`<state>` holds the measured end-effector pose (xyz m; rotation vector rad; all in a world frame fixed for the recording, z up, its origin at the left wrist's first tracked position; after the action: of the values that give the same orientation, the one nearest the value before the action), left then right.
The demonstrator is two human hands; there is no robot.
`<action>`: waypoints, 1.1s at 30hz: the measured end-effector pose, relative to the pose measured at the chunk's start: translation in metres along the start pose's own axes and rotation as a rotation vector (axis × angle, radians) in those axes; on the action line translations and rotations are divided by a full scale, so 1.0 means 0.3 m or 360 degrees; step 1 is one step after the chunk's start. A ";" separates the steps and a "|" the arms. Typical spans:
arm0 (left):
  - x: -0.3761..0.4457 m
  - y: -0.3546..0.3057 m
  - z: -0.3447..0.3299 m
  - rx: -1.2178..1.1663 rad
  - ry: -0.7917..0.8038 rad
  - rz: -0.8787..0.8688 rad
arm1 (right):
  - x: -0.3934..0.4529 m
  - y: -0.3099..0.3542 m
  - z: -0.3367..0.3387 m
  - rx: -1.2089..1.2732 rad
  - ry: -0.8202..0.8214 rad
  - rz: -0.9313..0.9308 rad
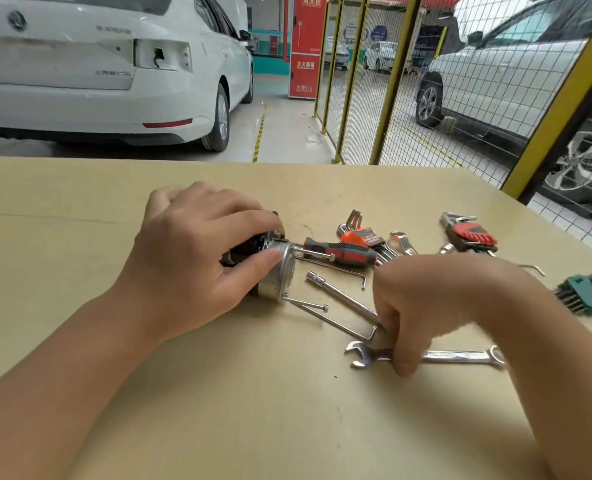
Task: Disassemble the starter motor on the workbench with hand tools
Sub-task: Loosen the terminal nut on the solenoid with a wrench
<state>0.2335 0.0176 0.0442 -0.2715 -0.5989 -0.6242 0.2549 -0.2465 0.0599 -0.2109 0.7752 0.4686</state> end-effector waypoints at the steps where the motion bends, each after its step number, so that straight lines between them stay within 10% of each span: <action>1: 0.001 -0.001 0.000 -0.0006 0.0004 -0.0014 | 0.004 0.012 -0.005 -0.0068 -0.0045 -0.0037; 24: 0.004 0.024 -0.012 0.0220 0.0162 -0.0003 | -0.006 0.106 -0.032 -0.0328 -0.0176 0.0106; 33: 0.009 0.045 0.002 0.0072 0.0225 -0.0117 | -0.120 -0.101 0.069 0.1552 -0.0353 0.1919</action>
<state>0.2433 0.0270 0.0456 -0.1617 -0.4879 -0.6940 0.2602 -0.2777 0.1005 1.2700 0.7676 1.1431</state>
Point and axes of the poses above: each hand's wrist, its own x-axis towards the middle knuckle, its own z-axis out of the back of the hand, y = z × x, the point moved 1 cm from there along x, towards the middle knuckle, and after that the axes turned 14 degrees about y, right-handed, at the moved point
